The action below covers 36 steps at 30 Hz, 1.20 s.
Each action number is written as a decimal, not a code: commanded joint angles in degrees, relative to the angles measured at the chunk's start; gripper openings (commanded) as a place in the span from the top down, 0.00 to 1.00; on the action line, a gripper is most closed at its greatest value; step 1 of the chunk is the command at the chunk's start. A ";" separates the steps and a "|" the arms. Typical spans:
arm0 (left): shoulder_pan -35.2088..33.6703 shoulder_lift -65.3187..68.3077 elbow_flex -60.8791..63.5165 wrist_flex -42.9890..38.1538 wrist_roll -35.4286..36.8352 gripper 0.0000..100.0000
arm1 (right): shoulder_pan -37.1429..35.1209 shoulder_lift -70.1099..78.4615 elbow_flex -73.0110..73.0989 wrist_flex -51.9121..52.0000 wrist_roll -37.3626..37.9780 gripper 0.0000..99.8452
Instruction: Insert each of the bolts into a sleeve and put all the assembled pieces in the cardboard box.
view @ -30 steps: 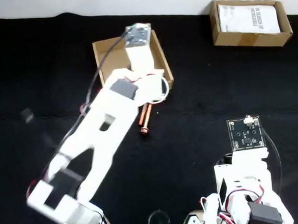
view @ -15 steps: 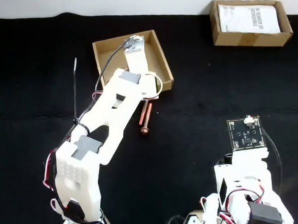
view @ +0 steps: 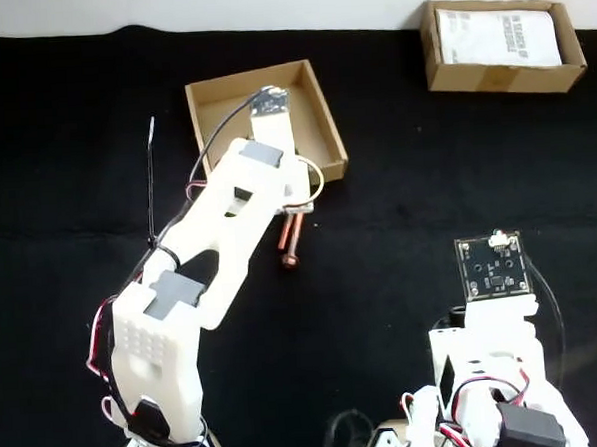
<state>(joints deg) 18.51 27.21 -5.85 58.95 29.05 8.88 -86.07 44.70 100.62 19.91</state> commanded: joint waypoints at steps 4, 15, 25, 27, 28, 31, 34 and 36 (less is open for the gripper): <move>3.12 -8.66 -2.07 0.44 -9.49 0.99 | 0.22 -0.31 0.04 -0.22 0.70 0.99; 3.38 -6.81 -2.42 -0.09 -18.02 0.99 | 0.22 -0.31 0.04 -0.22 0.70 0.99; 3.21 -2.68 -2.42 -0.09 -18.02 0.99 | 0.13 -0.31 0.13 -0.22 0.70 0.99; 3.21 -2.59 -1.98 -0.09 -18.02 0.99 | 0.13 -0.31 0.13 -0.22 0.70 0.99; 3.21 -2.59 -1.89 0.09 -18.02 0.99 | 0.13 -0.31 0.13 -0.22 0.70 0.99; 3.30 -2.59 -1.89 0.35 -17.93 0.99 | 0.13 -0.31 0.13 -0.22 0.70 0.99; 3.30 -2.59 -1.89 0.35 -17.85 0.99 | 0.13 -0.31 0.13 -0.22 0.70 0.99; 3.30 -2.51 -1.71 0.35 -17.85 0.99 | 0.13 -0.31 0.13 -0.22 0.70 0.99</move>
<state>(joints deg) 21.76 25.19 -6.02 59.21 11.30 8.88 -86.07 44.70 100.62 19.91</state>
